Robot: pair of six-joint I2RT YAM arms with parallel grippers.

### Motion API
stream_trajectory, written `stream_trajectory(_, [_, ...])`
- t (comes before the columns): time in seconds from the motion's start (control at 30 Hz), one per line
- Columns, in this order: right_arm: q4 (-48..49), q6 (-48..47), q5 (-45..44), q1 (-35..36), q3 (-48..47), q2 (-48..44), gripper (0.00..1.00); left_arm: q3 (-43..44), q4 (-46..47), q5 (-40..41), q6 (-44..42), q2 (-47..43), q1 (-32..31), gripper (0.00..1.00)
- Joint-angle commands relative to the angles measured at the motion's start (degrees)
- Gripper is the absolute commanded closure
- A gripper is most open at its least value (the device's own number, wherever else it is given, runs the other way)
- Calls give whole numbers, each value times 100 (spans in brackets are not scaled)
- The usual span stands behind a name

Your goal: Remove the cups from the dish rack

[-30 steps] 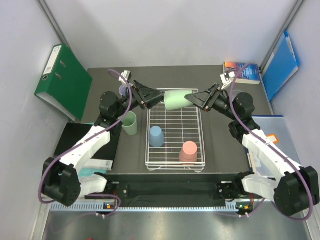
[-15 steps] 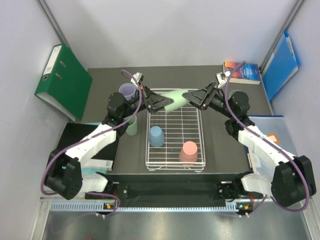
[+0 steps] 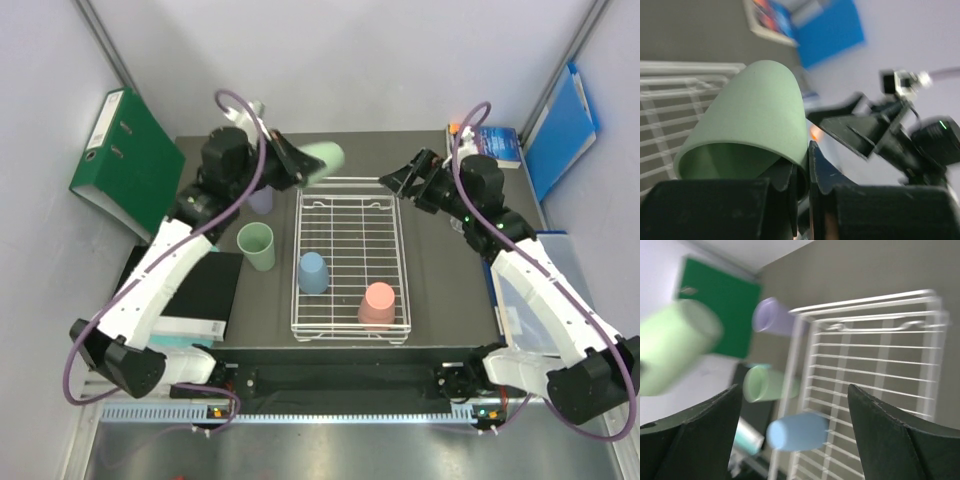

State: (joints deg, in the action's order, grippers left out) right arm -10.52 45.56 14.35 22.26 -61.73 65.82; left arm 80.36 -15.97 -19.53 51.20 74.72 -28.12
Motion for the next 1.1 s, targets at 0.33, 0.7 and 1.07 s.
stream_trajectory(0.33, [-2375, -1339, -2305, 76, -489, -192, 19, 2388, -5496, 4880, -2185, 1370, 34, 100])
stream_trajectory(0.7, [-2209, -1252, -2209, 121, -181, -184, 19, 1800, -5575, 4001, -1939, 1309, 17, 100])
stream_trajectory(1.07, [-2094, -1190, -2129, 208, 3, -87, 19, 930, -5039, 3104, -1868, 1308, 17, 100])
